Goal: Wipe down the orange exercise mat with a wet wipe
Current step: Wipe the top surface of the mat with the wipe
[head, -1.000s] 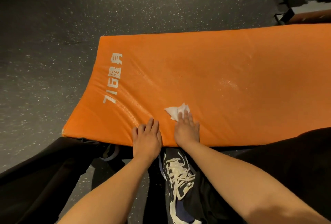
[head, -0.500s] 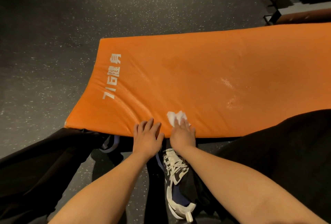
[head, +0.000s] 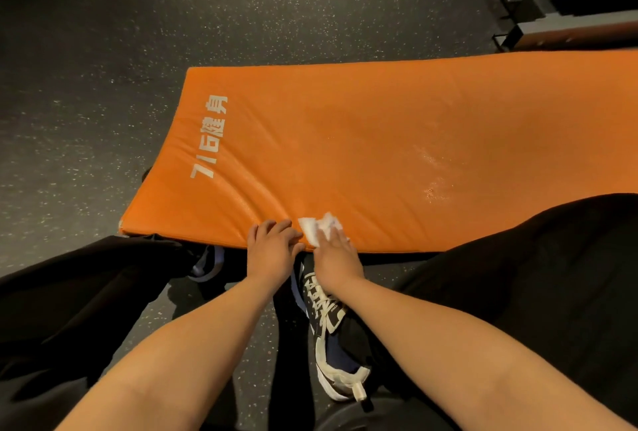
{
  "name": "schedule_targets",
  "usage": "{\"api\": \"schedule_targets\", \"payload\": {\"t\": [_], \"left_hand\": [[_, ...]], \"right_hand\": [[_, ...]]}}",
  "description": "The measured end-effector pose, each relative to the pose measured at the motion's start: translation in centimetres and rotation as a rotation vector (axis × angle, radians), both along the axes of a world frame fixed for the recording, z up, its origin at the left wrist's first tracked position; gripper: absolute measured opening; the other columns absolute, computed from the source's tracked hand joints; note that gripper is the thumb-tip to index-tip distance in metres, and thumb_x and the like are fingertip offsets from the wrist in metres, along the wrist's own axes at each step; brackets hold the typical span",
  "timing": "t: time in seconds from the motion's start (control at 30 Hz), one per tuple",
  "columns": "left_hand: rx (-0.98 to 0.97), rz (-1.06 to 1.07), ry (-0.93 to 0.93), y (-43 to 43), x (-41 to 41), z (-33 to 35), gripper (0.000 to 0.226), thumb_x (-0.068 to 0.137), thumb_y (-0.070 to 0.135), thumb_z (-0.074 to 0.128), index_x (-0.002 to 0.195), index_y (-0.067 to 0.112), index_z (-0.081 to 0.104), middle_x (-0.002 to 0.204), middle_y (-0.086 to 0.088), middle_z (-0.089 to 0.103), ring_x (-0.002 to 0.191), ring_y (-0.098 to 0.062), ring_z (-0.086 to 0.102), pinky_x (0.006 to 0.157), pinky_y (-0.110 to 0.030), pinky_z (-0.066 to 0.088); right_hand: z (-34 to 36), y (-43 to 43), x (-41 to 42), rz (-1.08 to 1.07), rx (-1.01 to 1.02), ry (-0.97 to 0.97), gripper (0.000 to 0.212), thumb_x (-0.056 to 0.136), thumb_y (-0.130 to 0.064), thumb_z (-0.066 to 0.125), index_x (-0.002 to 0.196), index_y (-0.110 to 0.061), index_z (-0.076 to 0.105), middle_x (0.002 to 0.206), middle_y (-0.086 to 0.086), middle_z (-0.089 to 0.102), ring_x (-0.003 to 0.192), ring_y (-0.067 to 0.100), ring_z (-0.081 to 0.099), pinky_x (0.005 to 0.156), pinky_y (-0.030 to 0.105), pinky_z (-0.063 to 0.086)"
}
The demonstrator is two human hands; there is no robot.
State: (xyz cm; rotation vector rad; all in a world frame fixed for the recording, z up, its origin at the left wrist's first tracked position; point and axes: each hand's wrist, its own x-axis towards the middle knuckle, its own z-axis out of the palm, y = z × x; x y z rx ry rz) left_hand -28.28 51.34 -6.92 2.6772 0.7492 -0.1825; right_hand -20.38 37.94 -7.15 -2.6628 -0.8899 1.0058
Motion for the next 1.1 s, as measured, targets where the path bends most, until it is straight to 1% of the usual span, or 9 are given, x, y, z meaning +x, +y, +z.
{"api": "schedule_targets", "payload": {"t": [0.13, 0.3, 0.4, 0.53, 0.7, 0.77, 0.87, 0.97, 1.1], "left_hand": [[0.041, -0.003, -0.035, -0.1, 0.0, 0.2, 0.015, 0.093, 0.04, 0.063, 0.104, 0.036, 0.071, 0.129, 0.014, 0.064, 0.123, -0.021, 0.046, 0.102, -0.042, 0.027], [-0.013, 0.032, 0.014, -0.3, 0.4, 0.6, 0.012, 0.094, 0.04, 0.064, 0.097, 0.034, 0.073, 0.132, 0.016, 0.061, 0.134, -0.017, 0.039, 0.114, -0.047, 0.018], [-0.038, 0.045, -0.003, -0.5, 0.4, 0.9, 0.009, 0.094, 0.036, 0.064, 0.094, 0.032, 0.072, 0.13, 0.015, 0.062, 0.139, -0.015, 0.038, 0.118, -0.05, 0.013], [-0.039, 0.049, -0.076, -0.9, 0.4, 2.2, 0.015, 0.095, 0.027, 0.063, 0.082, 0.034, 0.061, 0.102, 0.014, 0.063, 0.12, -0.015, 0.053, 0.117, -0.051, 0.018], [-0.072, 0.109, -0.056, -1.2, 1.2, 4.5, 0.015, 0.099, 0.027, 0.057, 0.093, 0.024, 0.07, 0.103, 0.01, 0.06, 0.114, -0.014, 0.054, 0.12, -0.045, 0.012], [-0.067, 0.12, -0.062, -1.3, 1.3, 5.1, 0.015, 0.099, 0.028, 0.057, 0.093, 0.024, 0.069, 0.104, 0.008, 0.061, 0.114, -0.014, 0.054, 0.12, -0.046, 0.014], [-0.043, 0.118, -0.061, -1.3, 1.3, 5.9, 0.013, 0.1, 0.029, 0.056, 0.096, 0.024, 0.067, 0.109, 0.006, 0.063, 0.114, -0.017, 0.055, 0.117, -0.048, 0.019], [-0.05, 0.142, -0.051, -1.1, 1.2, 6.7, 0.01, 0.099, 0.031, 0.056, 0.097, 0.027, 0.065, 0.111, 0.004, 0.062, 0.109, -0.02, 0.058, 0.114, -0.049, 0.025], [-0.075, 0.186, -0.023, -1.2, 0.9, 7.1, 0.014, 0.096, 0.033, 0.059, 0.084, 0.028, 0.061, 0.098, 0.007, 0.059, 0.098, -0.021, 0.059, 0.11, -0.05, 0.029]], "right_hand": [[-0.2, 0.0, 0.3, 0.152, 0.06, 0.032, 0.055, 0.11, -0.03, 0.024, 0.162, -0.023, 0.012, 0.17, 0.008, 0.005, 0.156, 0.025, -0.001, 0.125, 0.046, 0.007], [-0.4, -2.6, 2.3, -0.086, -0.049, 0.042, 0.056, 0.108, -0.024, 0.027, 0.162, -0.017, 0.014, 0.17, 0.005, -0.002, 0.156, 0.025, 0.0, 0.125, 0.049, 0.013], [0.7, -1.2, 1.1, -0.046, -0.007, 0.073, 0.057, 0.109, -0.024, 0.027, 0.162, -0.016, 0.01, 0.17, 0.008, -0.006, 0.156, 0.024, -0.004, 0.125, 0.048, 0.012], [2.1, 0.0, 0.4, 0.029, 0.163, 0.137, 0.052, 0.111, -0.027, 0.025, 0.161, -0.017, 0.019, 0.17, 0.005, -0.002, 0.156, 0.021, -0.003, 0.124, 0.043, 0.008], [2.1, -0.7, 2.1, -0.187, 0.037, 0.027, 0.053, 0.109, -0.024, 0.026, 0.161, -0.019, 0.017, 0.17, 0.003, -0.006, 0.157, 0.021, 0.001, 0.125, 0.049, 0.011], [2.9, 0.3, 1.7, -0.171, 0.04, 0.015, 0.058, 0.106, -0.019, 0.028, 0.162, -0.017, 0.013, 0.17, 0.003, -0.01, 0.156, 0.022, 0.0, 0.124, 0.047, 0.013], [4.2, 1.7, 0.5, -0.021, 0.163, -0.038, 0.052, 0.107, -0.019, 0.028, 0.159, -0.013, 0.025, 0.17, 0.005, 0.005, 0.156, 0.022, 0.007, 0.122, 0.045, 0.018], [5.1, 1.4, 0.7, -0.032, 0.272, -0.015, 0.047, 0.109, -0.022, 0.028, 0.154, -0.015, 0.039, 0.166, 0.007, 0.025, 0.154, 0.022, 0.019, 0.12, 0.042, 0.025], [4.6, 1.0, 1.5, -0.137, 0.25, 0.013, 0.05, 0.109, -0.038, 0.025, 0.155, -0.024, 0.039, 0.168, -0.002, 0.019, 0.152, 0.023, 0.021, 0.12, 0.042, 0.029]]}}
